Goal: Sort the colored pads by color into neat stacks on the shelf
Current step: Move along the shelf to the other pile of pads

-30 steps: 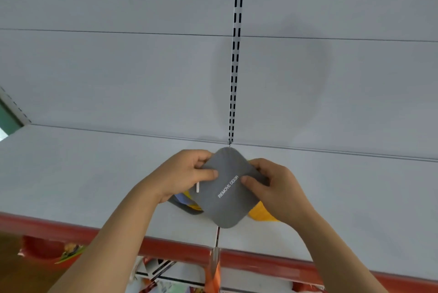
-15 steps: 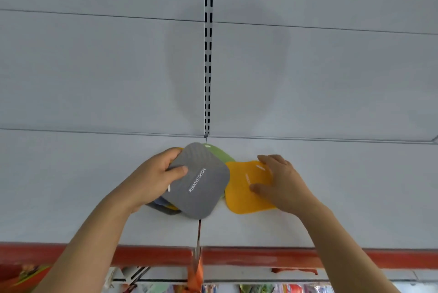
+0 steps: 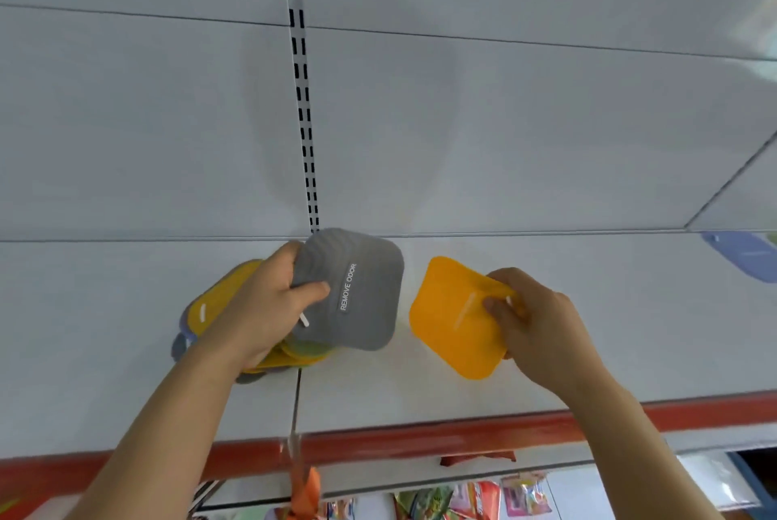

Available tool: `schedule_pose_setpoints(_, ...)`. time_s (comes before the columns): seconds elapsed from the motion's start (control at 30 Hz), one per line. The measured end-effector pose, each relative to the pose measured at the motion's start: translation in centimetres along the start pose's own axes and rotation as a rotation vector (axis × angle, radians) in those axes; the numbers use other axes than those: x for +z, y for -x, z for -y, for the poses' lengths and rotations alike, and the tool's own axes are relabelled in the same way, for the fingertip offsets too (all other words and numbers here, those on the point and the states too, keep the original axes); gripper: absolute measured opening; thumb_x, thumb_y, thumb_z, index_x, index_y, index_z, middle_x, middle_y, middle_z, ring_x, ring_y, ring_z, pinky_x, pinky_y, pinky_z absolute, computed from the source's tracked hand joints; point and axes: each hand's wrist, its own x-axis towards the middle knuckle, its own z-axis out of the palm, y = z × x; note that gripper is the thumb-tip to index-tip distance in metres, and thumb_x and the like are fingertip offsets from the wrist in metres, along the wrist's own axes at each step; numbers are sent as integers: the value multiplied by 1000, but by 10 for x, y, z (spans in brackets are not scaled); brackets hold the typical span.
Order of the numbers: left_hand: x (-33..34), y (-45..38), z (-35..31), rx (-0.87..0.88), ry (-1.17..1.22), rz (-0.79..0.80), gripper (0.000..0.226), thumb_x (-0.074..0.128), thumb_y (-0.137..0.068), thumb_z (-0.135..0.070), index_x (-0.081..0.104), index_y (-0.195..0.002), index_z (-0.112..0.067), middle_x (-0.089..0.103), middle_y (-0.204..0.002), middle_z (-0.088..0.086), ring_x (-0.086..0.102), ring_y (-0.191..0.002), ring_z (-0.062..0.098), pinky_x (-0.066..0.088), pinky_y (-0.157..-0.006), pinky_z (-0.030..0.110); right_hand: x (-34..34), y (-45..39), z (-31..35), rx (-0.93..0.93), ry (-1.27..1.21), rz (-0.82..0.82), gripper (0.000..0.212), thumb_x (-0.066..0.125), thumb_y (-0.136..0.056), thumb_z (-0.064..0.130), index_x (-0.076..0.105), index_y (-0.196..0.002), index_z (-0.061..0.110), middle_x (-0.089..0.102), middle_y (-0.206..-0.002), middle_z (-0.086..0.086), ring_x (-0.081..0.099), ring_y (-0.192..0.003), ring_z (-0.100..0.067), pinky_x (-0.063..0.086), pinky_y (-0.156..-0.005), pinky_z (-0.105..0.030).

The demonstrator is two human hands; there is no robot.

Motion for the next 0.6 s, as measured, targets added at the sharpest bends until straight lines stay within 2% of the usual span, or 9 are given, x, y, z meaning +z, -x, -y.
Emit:
schedule_pose_setpoints(0.07, 35, -1, -10, 23, 12, 23, 35, 69, -83, -19, 66, -117, -26, 79, -111, 1, 73, -109, 32, 57, -87, 54, -26, 16, -16, 14, -117, -76, 25, 60, -101, 22, 64, -107, 47, 69, -68, 4, 67, -54, -14, 57, -50, -36)
schedule_pose_setpoints(0.13, 75, -1, -21, 47, 20, 51, 33, 66, -86, -18, 67, -116, -31, 78, -112, 3, 72, -108, 37, 56, -79, 54, -53, 33, -35, 49, -233, -144, 27, 60, -102, 18, 66, -104, 45, 70, -69, 10, 67, -51, -13, 51, -45, -22)
schedule_pose_setpoints(0.2, 122, -1, -31, 67, 24, 77, 33, 64, -88, -16, 70, -115, -35, 78, -111, 5, 70, -108, 42, 54, -72, 53, -81, 51, -62, 71, -304, -221, 25, 61, -101, 16, 68, -103, 39, 71, -69, 13, 67, -51, -12, 50, -45, -19)
schedule_pose_setpoints(0.33, 232, 6, -50, 98, 0, 135, 39, 61, -100, -8, 69, -117, -42, 77, -110, -2, 70, -104, 35, 51, -70, 50, -147, 88, -130, 126, -376, -344, 24, 61, -101, 18, 68, -100, 41, 71, -74, 14, 68, -62, -9, 51, -43, -21)
schedule_pose_setpoints(0.47, 348, 16, -75, 116, 8, 232, 41, 58, -103, -6, 69, -114, -44, 77, -110, -3, 71, -105, 32, 56, -73, 50, -218, 122, -206, 204, -431, -472, 23, 61, -101, 18, 69, -100, 40, 72, -76, 9, 70, -59, -19, 60, -48, -40)
schedule_pose_setpoints(0.6, 441, 18, -96, 145, -22, 342, 42, 58, -103, -6, 68, -117, -45, 79, -113, -4, 74, -100, 25, 54, -69, 42, -267, 144, -271, 306, -491, -600, 21, 63, -100, 21, 70, -104, 41, 73, -88, 6, 71, -67, -26, 59, -47, -35)
